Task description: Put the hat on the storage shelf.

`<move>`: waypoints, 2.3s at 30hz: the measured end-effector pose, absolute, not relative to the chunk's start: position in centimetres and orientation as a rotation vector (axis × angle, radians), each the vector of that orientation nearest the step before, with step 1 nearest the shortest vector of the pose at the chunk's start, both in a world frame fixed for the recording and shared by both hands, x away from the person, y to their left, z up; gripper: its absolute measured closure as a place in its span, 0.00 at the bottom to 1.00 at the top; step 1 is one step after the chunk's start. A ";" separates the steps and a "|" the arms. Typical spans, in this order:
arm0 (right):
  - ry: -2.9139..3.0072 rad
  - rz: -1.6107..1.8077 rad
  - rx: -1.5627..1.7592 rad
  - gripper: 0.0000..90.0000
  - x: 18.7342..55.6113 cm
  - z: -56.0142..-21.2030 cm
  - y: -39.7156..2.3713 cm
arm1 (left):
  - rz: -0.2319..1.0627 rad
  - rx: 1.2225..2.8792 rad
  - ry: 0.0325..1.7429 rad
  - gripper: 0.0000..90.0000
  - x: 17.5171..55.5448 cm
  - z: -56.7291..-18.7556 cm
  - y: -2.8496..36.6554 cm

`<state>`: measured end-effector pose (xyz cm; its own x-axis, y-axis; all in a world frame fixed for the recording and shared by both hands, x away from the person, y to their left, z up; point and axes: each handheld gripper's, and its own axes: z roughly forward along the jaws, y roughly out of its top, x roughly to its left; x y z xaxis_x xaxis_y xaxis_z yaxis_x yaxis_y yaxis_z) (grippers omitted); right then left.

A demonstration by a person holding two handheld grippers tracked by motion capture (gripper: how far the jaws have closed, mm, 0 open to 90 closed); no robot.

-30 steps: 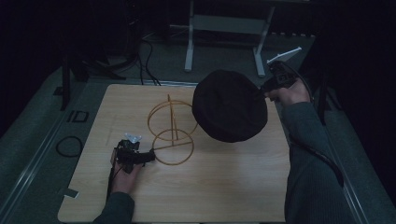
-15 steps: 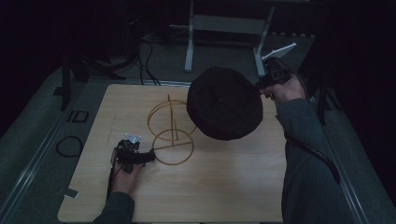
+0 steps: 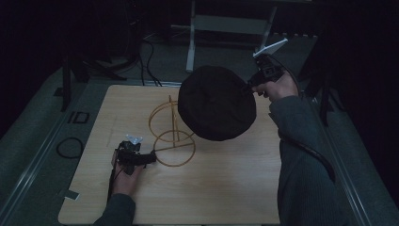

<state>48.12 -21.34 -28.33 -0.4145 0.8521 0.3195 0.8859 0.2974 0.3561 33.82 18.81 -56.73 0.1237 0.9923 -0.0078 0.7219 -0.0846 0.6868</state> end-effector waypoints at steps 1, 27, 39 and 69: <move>-2.476 -0.748 -1.659 0.87 48.1 -28.3 -21.2 | 0.649 1.866 1.653 0.01 33.8 -56.7 18.8; -2.521 -0.733 -1.631 0.87 48.0 -27.4 -18.5 | 0.648 1.866 1.652 0.01 33.8 -56.7 18.8; -2.553 -0.739 -1.613 0.87 47.7 -26.5 -17.1 | 0.650 1.866 1.652 0.01 33.7 -56.7 18.7; -2.630 -0.716 -1.485 0.86 47.7 -27.6 -10.9 | 0.653 1.858 1.657 0.01 33.7 -56.7 18.7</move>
<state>47.70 -10.85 -27.60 -0.5415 0.8018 0.2528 0.8193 0.4358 0.3727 33.71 18.67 -56.75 0.1176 0.9930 -0.0086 0.7204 -0.0793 0.6890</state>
